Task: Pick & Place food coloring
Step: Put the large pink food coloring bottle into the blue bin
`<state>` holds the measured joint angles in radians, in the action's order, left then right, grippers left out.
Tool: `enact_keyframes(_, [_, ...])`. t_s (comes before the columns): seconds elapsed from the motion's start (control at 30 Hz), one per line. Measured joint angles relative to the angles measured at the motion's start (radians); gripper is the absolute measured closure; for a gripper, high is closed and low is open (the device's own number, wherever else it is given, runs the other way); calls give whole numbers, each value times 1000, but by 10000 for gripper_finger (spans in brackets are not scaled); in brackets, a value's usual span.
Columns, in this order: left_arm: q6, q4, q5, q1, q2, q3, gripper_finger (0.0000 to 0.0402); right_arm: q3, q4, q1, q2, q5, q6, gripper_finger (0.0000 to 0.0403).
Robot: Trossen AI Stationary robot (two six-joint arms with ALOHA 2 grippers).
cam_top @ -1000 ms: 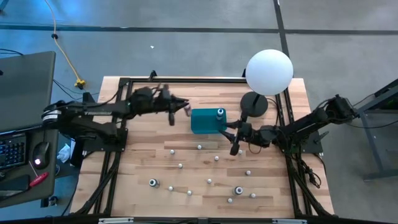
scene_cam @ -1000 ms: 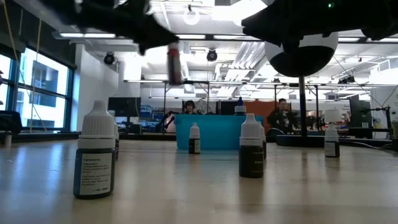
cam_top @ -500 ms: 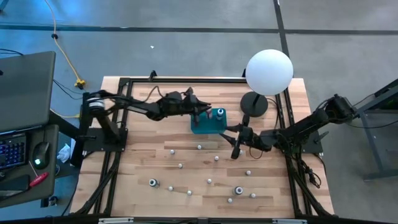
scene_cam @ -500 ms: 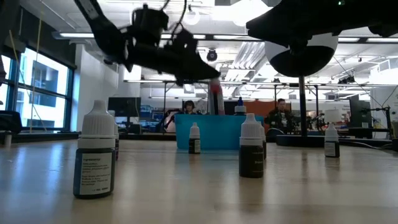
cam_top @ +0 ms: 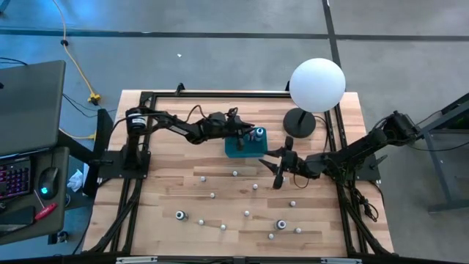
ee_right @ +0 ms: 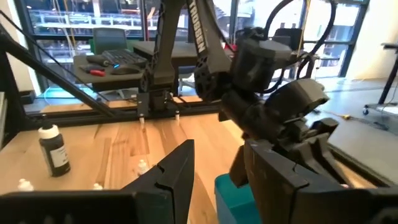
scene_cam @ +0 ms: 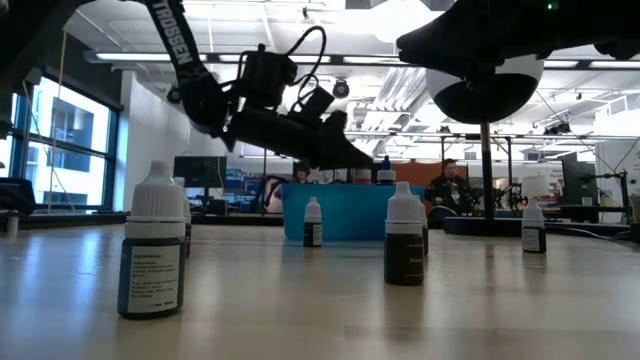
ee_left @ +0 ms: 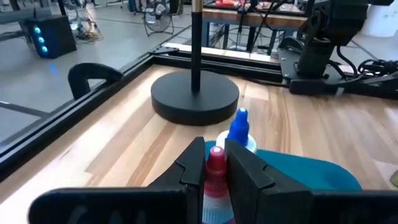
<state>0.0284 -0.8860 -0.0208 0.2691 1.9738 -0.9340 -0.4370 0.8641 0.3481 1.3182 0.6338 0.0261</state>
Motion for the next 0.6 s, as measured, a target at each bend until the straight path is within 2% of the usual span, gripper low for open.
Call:
enact_keyframes(0.2, [-5,85,26,0,8,-51,362,0,-16,0,0,-21,29,269])
enact_keyframes(0.37, [-32,111,6,-1,9,-70,358,0,-15,0,0,-23,29,269])
enact_keyframes(0.6, [-24,156,4,-1,10,-91,296,0,-15,0,0,-37,29,269])
